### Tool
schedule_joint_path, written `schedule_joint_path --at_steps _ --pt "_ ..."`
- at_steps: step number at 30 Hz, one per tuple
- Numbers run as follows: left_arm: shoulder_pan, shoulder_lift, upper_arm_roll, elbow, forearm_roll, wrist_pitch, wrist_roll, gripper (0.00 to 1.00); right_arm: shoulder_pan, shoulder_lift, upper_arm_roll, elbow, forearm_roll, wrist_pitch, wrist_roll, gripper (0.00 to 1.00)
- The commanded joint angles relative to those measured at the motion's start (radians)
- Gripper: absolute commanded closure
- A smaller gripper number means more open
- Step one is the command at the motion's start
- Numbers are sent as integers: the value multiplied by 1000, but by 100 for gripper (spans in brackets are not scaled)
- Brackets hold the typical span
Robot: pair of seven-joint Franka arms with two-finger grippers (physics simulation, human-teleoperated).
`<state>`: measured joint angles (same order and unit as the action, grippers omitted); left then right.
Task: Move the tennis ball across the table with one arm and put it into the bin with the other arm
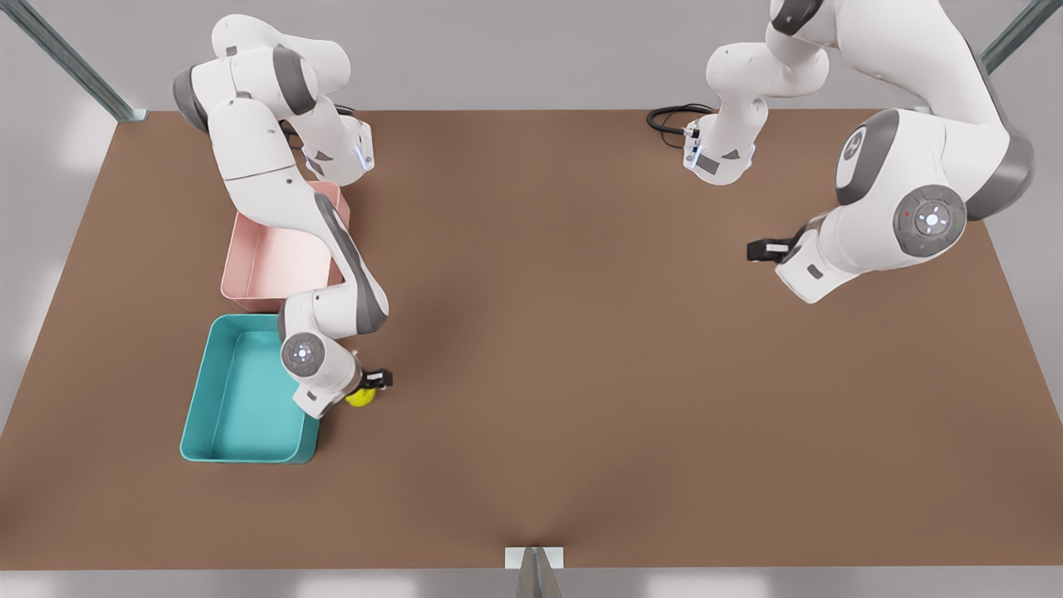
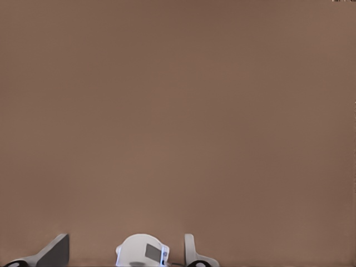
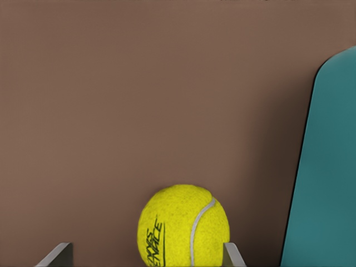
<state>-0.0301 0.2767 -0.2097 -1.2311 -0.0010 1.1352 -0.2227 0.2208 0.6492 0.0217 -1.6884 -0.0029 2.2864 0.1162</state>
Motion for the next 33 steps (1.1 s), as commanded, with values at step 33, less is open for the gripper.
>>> schedule_joint_path --at_steps 33 --pt "15 16 0 -1 -16 -14 -185 0 -37 63 -2 -62 -3 165 74 24"
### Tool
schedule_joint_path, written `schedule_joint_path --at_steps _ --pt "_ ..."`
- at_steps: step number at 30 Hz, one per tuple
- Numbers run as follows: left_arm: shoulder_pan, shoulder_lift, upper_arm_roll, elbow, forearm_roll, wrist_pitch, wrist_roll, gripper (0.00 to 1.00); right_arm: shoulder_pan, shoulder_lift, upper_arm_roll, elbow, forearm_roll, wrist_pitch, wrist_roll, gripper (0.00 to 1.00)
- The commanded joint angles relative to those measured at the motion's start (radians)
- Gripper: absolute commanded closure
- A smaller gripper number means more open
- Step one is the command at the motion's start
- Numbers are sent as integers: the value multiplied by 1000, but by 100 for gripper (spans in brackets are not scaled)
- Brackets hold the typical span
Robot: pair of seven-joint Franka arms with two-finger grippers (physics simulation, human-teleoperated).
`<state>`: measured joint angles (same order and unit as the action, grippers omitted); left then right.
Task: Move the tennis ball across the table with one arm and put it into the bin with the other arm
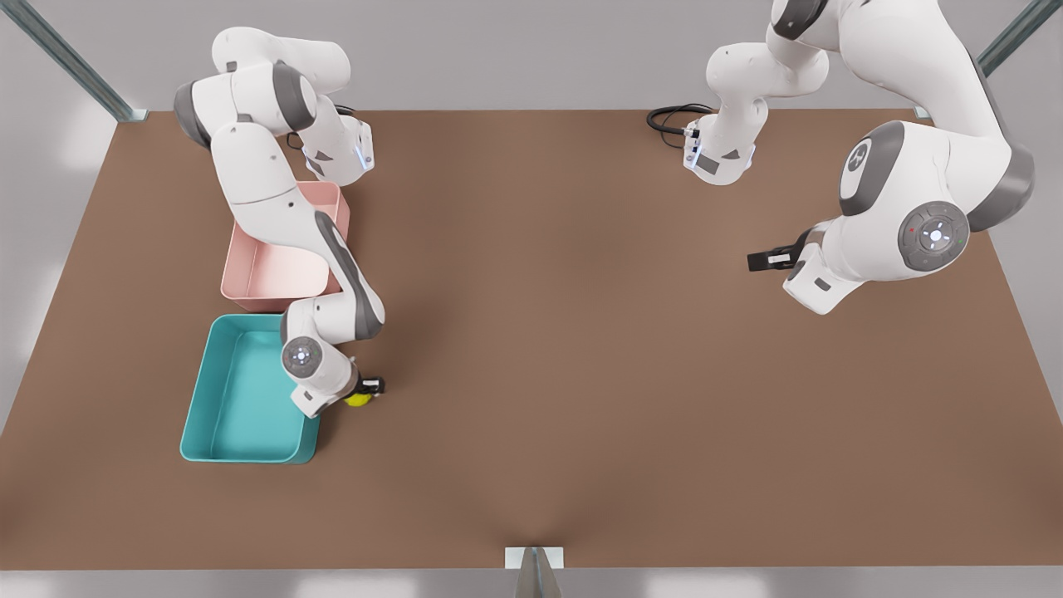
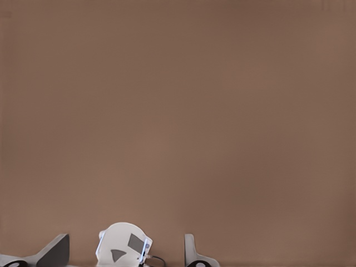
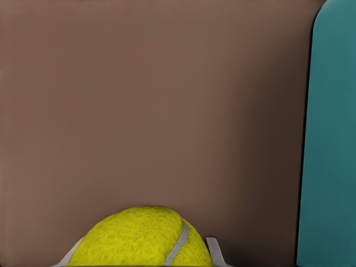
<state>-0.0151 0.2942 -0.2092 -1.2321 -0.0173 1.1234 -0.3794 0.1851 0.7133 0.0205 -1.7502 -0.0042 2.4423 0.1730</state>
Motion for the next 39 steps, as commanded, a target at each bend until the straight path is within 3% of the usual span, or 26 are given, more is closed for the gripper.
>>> schedule_joint_path --at_steps 1,7,11,14,20,21,22,26,27,29,31,32,35,39 --pt "0 -1 -1 0 0 -2 -27 0 -1 -14 1 -2 3 9 16 25" --pt "7 0 -1 0 0 -2 -26 0 -4 -48 6 6 1 0 10 29" --pt "7 5 1 0 -9 -2 -26 0 -19 -179 25 11 13 -134 -47 30" --pt "7 5 1 0 -10 -2 -26 0 -105 -241 24 51 55 -282 -254 30" --pt "12 5 1 0 -30 -2 -27 0 -263 -198 15 49 53 -299 -458 29" --pt "12 5 1 0 -30 -2 -27 0 -272 -186 13 49 52 -299 -460 25" --pt "12 5 1 0 -30 -2 -27 0 -274 -172 13 49 50 -299 -458 0" --pt "12 6 1 0 -30 -4 -27 0 -269 -161 13 66 50 -299 -443 0" --pt "12 5 -1 -1 -30 -7 -27 0 -263 -167 15 127 53 -385 -425 0" --pt "14 6 1 -1 -30 -8 -27 0 -223 -170 15 441 7 -890 -112 0" --pt "23 6 1 -1 -32 -8 -24 0 -190 -198 22 552 -79 -1036 -24 0" --pt "30 13 1 -1 -58 -14 -24 0 -156 -288 22 557 -79 -1128 -21 0" --pt "32 11 -1 -13 -56 -8 -23 0 -136 -534 24 423 -66 -1178 -33 0" --pt "32 11 -1 -13 -55 -8 -23 0 -165 -586 24 399 -65 -1178 -58 0"
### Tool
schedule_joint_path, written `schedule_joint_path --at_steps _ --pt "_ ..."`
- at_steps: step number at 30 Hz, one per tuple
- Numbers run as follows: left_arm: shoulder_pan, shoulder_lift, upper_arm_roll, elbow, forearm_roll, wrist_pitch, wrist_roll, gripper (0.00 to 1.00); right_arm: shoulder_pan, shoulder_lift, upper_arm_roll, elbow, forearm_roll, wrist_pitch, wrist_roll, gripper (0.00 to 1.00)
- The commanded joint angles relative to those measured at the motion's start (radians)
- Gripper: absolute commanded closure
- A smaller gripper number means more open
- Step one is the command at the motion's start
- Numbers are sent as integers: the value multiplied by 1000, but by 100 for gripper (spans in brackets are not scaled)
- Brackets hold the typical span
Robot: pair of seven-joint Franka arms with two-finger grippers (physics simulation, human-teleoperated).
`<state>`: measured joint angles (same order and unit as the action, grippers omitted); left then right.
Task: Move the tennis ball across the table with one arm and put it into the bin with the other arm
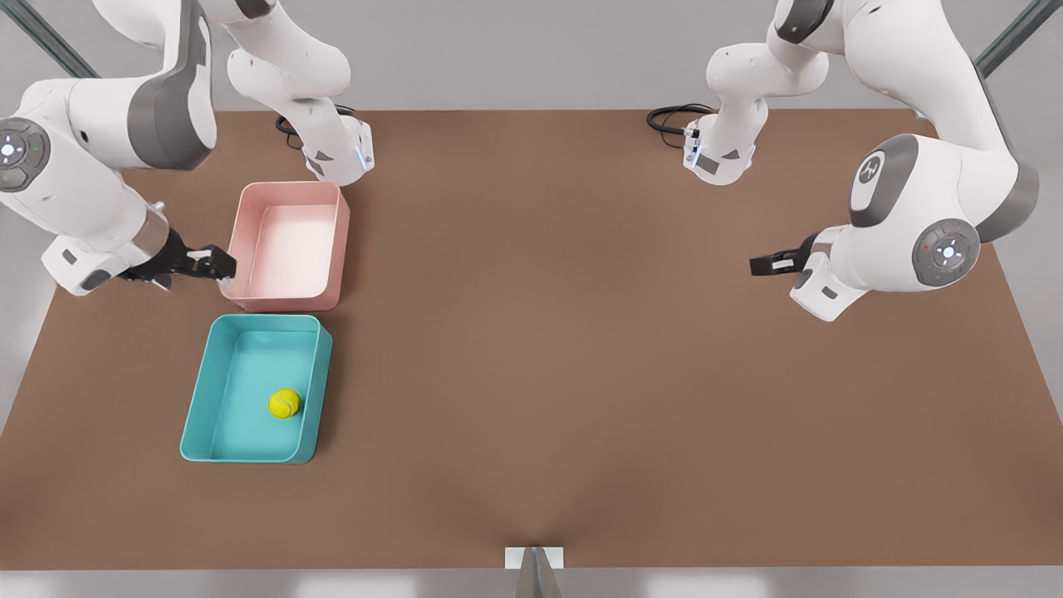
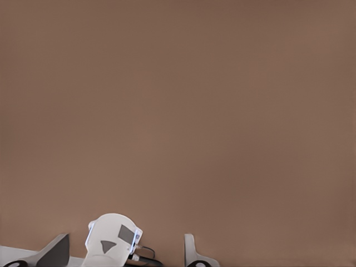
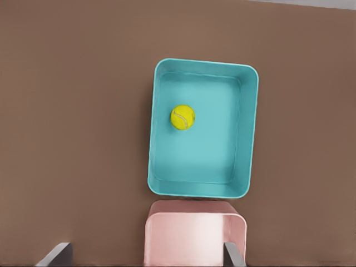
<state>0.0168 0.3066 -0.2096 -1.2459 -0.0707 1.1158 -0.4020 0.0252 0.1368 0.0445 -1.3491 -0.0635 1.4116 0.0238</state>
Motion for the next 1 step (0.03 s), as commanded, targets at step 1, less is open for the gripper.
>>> schedule_joint_path --at_steps 1 --pt "0 -1 -1 -1 -1 -2 -1 0 -7 -17 0 -19 -1 -145 91 0"
